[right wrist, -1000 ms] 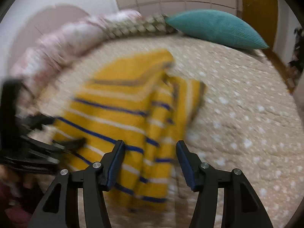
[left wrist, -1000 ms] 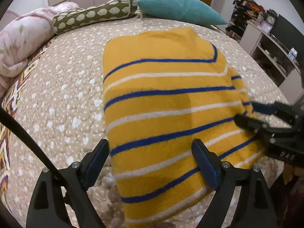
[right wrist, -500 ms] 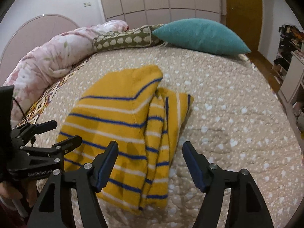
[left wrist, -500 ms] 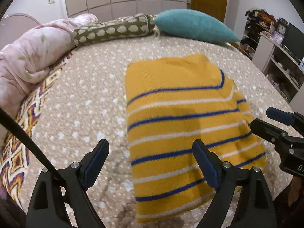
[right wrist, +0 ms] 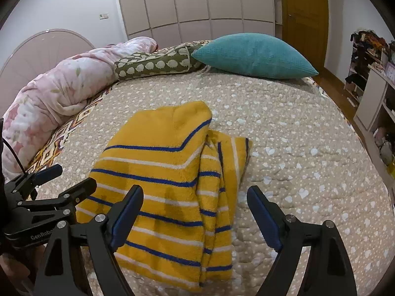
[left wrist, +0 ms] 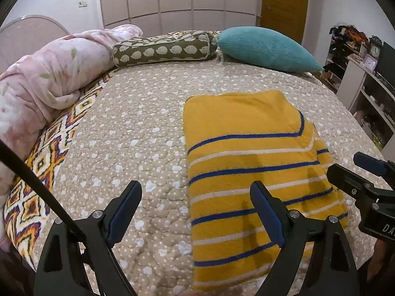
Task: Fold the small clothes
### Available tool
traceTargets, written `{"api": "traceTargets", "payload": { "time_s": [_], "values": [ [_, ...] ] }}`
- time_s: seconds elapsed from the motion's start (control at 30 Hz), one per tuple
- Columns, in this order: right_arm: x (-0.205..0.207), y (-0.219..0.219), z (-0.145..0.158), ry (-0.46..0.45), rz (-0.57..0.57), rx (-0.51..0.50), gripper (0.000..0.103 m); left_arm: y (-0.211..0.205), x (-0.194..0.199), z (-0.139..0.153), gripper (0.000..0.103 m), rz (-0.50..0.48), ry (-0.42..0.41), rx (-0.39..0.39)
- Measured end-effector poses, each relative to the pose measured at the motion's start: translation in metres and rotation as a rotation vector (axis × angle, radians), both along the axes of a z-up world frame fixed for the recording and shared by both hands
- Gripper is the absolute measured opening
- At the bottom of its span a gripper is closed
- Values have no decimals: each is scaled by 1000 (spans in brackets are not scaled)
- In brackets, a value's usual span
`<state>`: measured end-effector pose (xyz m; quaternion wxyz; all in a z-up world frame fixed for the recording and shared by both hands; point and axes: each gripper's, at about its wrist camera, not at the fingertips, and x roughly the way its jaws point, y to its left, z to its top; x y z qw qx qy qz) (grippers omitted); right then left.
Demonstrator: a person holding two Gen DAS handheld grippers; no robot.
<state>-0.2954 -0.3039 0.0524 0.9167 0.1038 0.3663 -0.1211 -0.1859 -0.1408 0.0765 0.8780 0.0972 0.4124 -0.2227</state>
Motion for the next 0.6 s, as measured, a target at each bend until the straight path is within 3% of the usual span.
{"api": "traceTargets", "payload": {
  "time_s": [0.6],
  "values": [
    [8, 1, -11, 26, 2, 14, 90, 2, 3, -5, 88, 16, 7, -5]
  ]
}}
